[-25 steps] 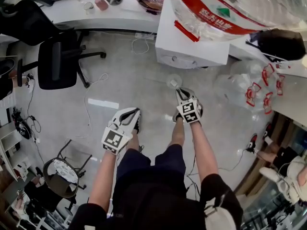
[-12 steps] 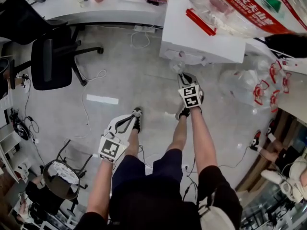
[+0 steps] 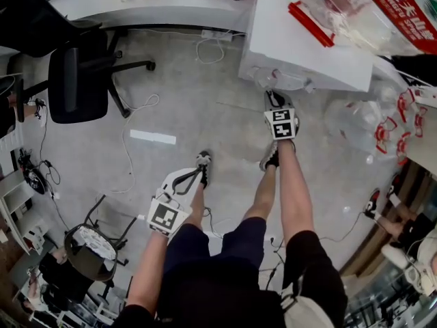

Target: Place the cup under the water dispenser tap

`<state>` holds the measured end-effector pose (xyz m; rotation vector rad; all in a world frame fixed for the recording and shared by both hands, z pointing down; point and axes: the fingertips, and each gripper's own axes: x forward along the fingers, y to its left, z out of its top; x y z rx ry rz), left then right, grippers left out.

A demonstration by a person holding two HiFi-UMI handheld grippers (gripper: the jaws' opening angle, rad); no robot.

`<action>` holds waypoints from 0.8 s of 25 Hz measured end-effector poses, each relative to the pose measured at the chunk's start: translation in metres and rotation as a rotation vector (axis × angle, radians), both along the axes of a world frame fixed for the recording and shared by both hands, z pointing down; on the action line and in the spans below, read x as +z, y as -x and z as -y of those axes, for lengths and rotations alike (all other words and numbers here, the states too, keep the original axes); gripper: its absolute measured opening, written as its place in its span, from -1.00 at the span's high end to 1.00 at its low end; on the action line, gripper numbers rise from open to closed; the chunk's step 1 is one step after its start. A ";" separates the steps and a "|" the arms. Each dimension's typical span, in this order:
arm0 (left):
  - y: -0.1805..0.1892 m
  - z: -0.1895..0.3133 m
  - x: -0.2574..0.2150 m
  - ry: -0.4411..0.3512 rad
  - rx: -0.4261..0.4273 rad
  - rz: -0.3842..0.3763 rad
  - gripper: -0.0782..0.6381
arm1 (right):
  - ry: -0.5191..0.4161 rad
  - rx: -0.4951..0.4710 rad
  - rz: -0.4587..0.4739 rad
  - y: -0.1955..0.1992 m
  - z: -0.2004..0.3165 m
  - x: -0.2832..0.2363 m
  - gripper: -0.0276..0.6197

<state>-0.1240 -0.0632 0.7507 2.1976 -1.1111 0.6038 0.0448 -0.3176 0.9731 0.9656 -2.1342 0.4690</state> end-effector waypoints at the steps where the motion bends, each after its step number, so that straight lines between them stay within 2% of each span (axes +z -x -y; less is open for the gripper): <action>1: 0.001 -0.003 0.001 0.001 0.000 -0.002 0.78 | 0.005 0.013 -0.001 0.000 0.001 0.004 0.83; 10: 0.006 -0.014 0.004 0.002 -0.019 -0.005 0.78 | 0.025 0.067 0.043 0.008 0.006 0.016 0.83; 15: -0.001 -0.013 0.004 0.001 -0.012 -0.007 0.78 | 0.020 0.077 0.034 0.010 0.009 0.021 0.82; 20: -0.007 -0.015 0.004 0.005 -0.020 -0.017 0.78 | 0.059 0.118 0.041 0.005 0.010 0.027 0.81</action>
